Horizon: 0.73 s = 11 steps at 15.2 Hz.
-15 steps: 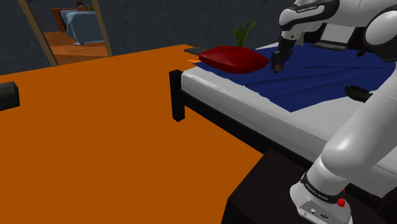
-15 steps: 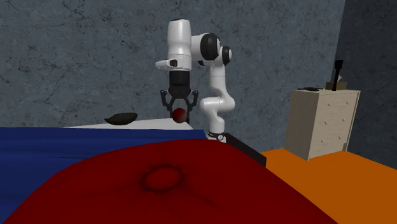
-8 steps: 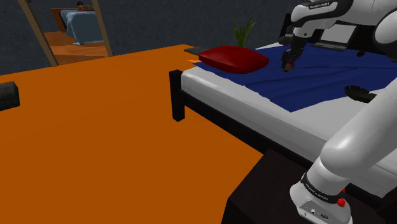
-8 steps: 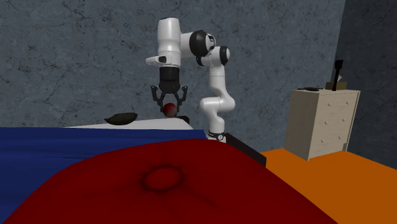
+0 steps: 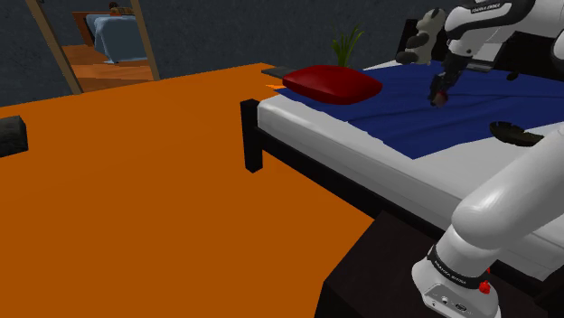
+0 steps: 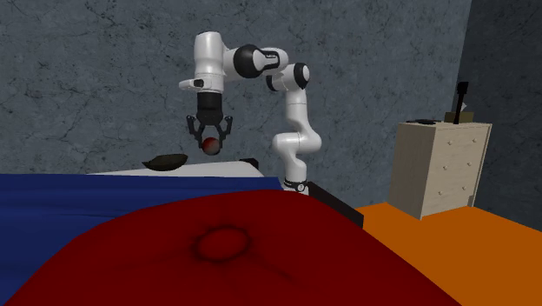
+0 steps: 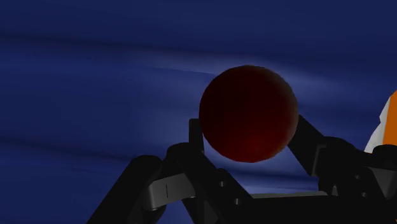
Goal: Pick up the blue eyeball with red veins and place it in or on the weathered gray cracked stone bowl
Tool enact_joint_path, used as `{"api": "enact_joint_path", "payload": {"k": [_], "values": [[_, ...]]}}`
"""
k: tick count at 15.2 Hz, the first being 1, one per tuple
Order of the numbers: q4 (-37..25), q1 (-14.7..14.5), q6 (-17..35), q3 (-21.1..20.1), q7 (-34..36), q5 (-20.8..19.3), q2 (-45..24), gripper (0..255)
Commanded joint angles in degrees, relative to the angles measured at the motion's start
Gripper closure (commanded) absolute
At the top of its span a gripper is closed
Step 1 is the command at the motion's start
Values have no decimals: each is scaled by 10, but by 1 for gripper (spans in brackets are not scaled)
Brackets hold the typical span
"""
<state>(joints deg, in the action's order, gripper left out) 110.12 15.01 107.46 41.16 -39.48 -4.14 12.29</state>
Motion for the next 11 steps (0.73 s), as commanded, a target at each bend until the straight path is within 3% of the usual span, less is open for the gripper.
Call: {"api": "enact_joint_path", "payload": {"k": [1,11], "values": [[-6,9,-6,17,-27,0,1,255],[-57,49,-27,129,-189,36,-43,255]]}}
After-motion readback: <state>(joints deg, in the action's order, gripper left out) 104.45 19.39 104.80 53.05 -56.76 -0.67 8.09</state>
